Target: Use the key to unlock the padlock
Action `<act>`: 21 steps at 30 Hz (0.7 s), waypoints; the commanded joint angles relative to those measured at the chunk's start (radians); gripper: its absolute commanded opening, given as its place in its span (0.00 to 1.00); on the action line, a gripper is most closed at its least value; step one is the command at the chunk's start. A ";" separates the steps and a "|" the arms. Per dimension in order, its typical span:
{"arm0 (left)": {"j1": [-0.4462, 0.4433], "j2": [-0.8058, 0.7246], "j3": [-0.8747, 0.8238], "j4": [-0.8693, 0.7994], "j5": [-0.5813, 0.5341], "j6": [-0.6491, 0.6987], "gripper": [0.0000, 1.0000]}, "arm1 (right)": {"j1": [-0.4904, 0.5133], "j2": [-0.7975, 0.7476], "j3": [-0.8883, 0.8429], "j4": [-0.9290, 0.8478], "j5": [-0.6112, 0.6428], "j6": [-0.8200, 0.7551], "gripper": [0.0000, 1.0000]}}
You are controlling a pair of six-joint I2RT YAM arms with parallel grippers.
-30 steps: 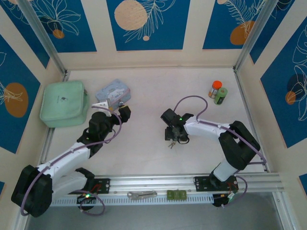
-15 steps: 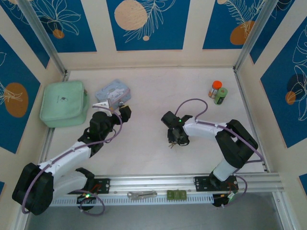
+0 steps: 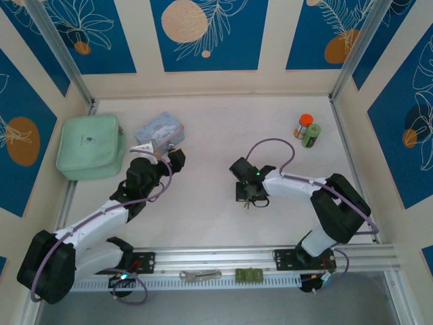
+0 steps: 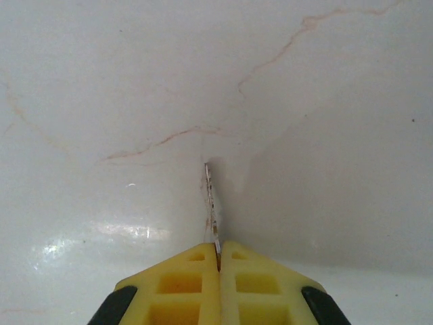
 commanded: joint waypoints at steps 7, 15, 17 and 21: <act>-0.041 0.027 0.004 0.169 0.141 -0.112 0.99 | -0.125 -0.256 -0.131 0.319 -0.445 -0.294 0.00; -0.122 0.103 0.050 0.342 0.257 -0.089 0.88 | -0.310 -0.316 -0.098 0.429 -0.914 -0.226 0.00; -0.130 0.143 0.054 0.436 0.313 -0.103 0.81 | -0.315 -0.305 -0.063 0.434 -0.969 -0.219 0.00; -0.155 0.221 0.093 0.540 0.430 -0.127 0.70 | -0.319 -0.279 -0.009 0.462 -1.054 -0.196 0.00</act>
